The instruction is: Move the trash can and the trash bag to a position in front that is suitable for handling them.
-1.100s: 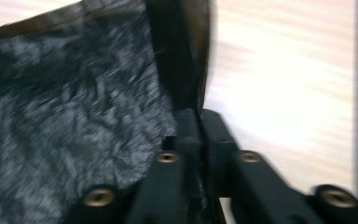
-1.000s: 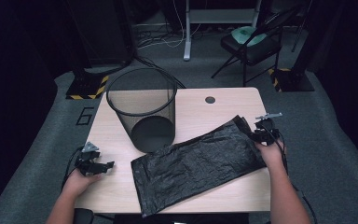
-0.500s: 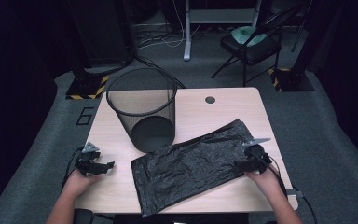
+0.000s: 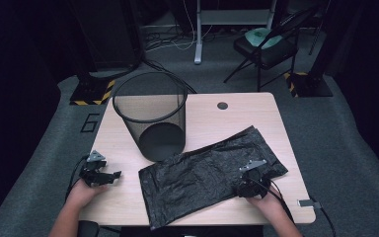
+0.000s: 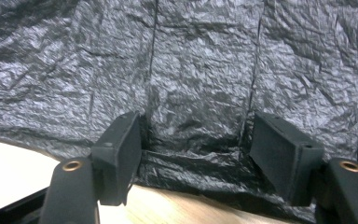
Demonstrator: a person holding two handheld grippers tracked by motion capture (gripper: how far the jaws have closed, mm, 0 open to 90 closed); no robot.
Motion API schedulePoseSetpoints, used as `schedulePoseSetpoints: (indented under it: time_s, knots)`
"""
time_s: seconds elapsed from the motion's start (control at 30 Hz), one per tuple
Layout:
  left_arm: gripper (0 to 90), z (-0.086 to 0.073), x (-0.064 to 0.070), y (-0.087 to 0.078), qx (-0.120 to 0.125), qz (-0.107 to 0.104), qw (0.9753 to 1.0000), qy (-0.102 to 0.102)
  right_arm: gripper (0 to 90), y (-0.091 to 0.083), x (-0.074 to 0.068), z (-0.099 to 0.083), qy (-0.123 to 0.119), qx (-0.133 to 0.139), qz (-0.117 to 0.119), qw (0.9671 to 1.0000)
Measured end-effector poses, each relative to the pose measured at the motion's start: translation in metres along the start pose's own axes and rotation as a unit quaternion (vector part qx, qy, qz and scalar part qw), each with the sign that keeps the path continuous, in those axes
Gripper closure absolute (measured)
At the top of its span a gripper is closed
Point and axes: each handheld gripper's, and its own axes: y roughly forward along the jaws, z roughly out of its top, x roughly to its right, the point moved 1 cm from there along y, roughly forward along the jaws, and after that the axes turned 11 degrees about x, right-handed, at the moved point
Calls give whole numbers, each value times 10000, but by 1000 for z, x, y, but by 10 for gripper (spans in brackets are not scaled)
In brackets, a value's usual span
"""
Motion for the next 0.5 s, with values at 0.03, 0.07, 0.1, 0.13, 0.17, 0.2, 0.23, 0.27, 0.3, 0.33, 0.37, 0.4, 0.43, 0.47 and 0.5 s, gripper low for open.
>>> schedulePoseSetpoints:
  time_s: [0.03,0.07,0.1,0.13,0.17,0.2,0.23,0.27,0.3,0.33,0.37,0.4,0.43,0.47,0.5]
  knots:
    - [133,0,0,0,-5,0,10000,6,337,-1,0,-1,8,27,-2,10000]
    - [133,0,0,0,-4,-1,10000,9,364,-1,1,-2,0,63,-7,10000]
    - [133,0,0,0,-12,-2,10000,2,430,-2,0,-3,-13,122,-4,9999]
    - [133,0,0,0,-9,-9,10000,3,493,-3,-1,-4,-14,175,31,9998]
    - [133,0,0,0,-9,-11,10000,5,547,-4,-3,-4,-63,233,65,9997]
    - [133,0,0,0,-15,-7,10000,9,603,-4,-5,-5,-83,285,101,9995]
    - [133,0,0,0,-15,-12,10000,13,667,-5,-7,-5,-92,303,134,9994]
    - [133,0,0,0,-14,-14,10000,12,724,-5,-8,-5,-141,315,176,9992]
    - [133,0,0,0,-32,-21,10000,36,775,-5,-9,-5,-140,306,235,9992]
    - [133,0,0,0,-29,-22,10000,36,826,-4,-10,-4,-175,288,265,9991]
    - [133,0,0,0,-30,-27,10000,38,857,-4,-10,-4,-183,272,297,9990]
    - [133,0,0,0,-31,-36,10000,49,884,-4,-11,-3,-226,250,307,9990]
    - [133,0,1,0,-11,-31,10000,29,890,-4,-10,-2,-290,196,277,9990]
    - [133,0,1,0,-9,-31,10000,25,892,-4,-10,-1,-348,164,250,9989]
    - [133,0,1,0,-9,-32,10000,27,893,-3,-8,0,-389,135,217,9989]
